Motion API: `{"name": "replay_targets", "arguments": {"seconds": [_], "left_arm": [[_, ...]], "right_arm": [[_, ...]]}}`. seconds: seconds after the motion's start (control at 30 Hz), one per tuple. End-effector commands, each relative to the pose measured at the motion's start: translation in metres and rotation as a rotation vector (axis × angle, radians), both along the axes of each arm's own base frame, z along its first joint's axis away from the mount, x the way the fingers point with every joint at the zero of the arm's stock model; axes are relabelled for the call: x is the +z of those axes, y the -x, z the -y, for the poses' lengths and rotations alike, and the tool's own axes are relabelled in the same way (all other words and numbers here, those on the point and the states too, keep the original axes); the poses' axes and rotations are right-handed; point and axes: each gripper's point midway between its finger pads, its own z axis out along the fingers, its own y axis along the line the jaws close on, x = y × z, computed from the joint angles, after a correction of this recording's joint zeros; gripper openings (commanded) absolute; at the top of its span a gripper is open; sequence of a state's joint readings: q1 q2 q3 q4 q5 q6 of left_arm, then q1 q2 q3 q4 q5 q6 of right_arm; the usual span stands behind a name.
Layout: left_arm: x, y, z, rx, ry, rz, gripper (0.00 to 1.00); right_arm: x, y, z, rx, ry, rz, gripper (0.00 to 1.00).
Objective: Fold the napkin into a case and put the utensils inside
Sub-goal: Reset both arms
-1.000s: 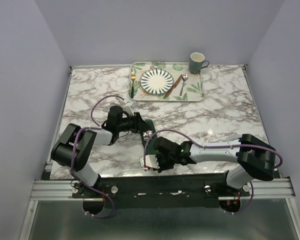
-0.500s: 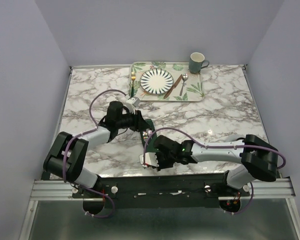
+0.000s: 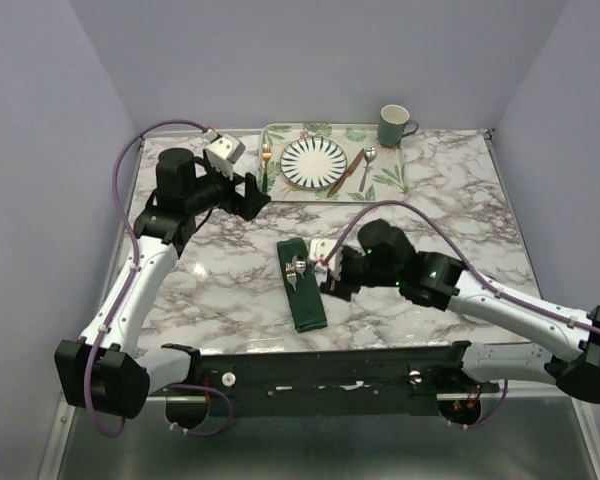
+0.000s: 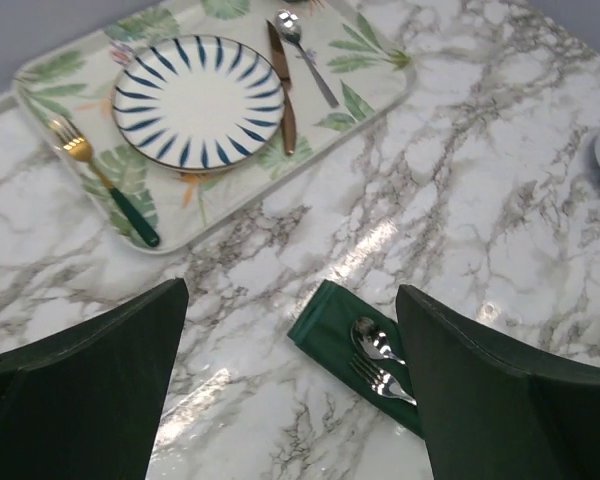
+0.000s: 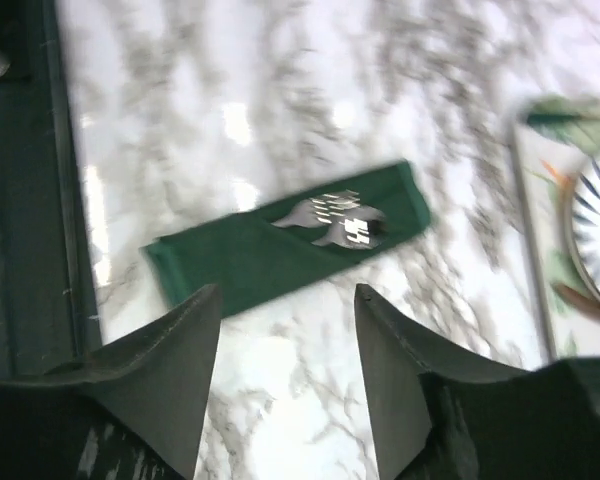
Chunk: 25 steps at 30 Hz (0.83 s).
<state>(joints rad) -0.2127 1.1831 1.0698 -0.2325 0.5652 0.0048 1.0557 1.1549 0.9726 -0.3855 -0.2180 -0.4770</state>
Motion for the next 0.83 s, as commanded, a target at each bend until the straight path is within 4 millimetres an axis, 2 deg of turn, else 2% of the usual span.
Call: {"name": "replay_targets", "arguments": {"seconds": [0.0,0.03,0.07,0.1,0.13,0.2,0.23,0.27,0.3,0.33,0.4,0.43,0.47,0.5,0.53,0.63,0.77,0.8], "left_arm": [[0.02,0.0,-0.029,0.067,-0.153,-0.12,0.99],[0.019,-0.005,-0.031,0.087,-0.158,-0.167,0.99],[0.008,-0.016,-0.03,0.103,-0.164,-0.243,0.99],[0.018,-0.02,-0.035,0.128,-0.147,-0.264,0.99],[0.018,-0.021,-0.031,0.122,-0.111,-0.298,0.99],[0.007,-0.025,-0.031,0.131,-0.103,-0.323,0.99],[0.002,-0.025,-0.031,0.126,-0.103,-0.334,0.99],[-0.007,-0.027,-0.03,0.129,-0.105,-0.351,0.99],[-0.022,-0.023,-0.03,0.14,-0.093,-0.406,0.99],[-0.032,-0.023,-0.031,0.155,-0.092,-0.432,0.99],[-0.061,-0.02,-0.036,0.196,-0.11,-0.476,0.99],[-0.069,-0.019,-0.038,0.208,-0.121,-0.478,0.99],[-0.073,-0.018,-0.043,0.233,-0.132,-0.466,0.99],[-0.088,-0.017,-0.049,0.268,-0.152,-0.478,0.99],[-0.092,-0.016,-0.051,0.279,-0.159,-0.481,0.99],[-0.105,-0.009,-0.058,0.309,-0.178,-0.495,0.99],[-0.103,-0.013,-0.066,0.347,-0.212,-0.471,0.99],[-0.098,-0.016,-0.066,0.35,-0.208,-0.46,0.99]], "right_arm": [[0.032,-0.065,0.046,-0.308,-0.073,-0.05,0.8],[0.037,-0.089,0.067,-0.41,-0.086,-0.058,0.83],[0.045,-0.1,0.076,-0.453,-0.113,-0.071,0.86],[0.047,-0.109,0.087,-0.513,-0.129,-0.111,0.94],[0.047,-0.13,0.112,-0.613,-0.142,-0.128,1.0],[0.049,-0.143,0.135,-0.704,-0.172,-0.179,1.0],[0.047,-0.156,0.16,-0.787,-0.183,-0.19,1.0],[0.044,-0.159,0.171,-0.819,-0.189,-0.204,1.0],[0.034,-0.16,0.182,-0.859,-0.189,-0.232,1.0],[0.029,-0.163,0.202,-0.922,-0.199,-0.242,1.0],[0.015,-0.158,0.217,-0.975,-0.198,-0.282,1.0],[-0.006,-0.153,0.229,-1.017,-0.172,-0.318,1.0],[-0.007,-0.148,0.233,-1.029,-0.18,-0.317,1.0],[-0.015,-0.144,0.237,-1.038,-0.173,-0.328,1.0],[-0.025,-0.139,0.242,-1.054,-0.164,-0.344,1.0],[-0.031,-0.134,0.252,-1.09,-0.178,-0.35,1.0],[-0.029,-0.133,0.256,-1.093,-0.201,-0.357,1.0],[-0.028,-0.134,0.257,-1.091,-0.203,-0.35,1.0]]}}
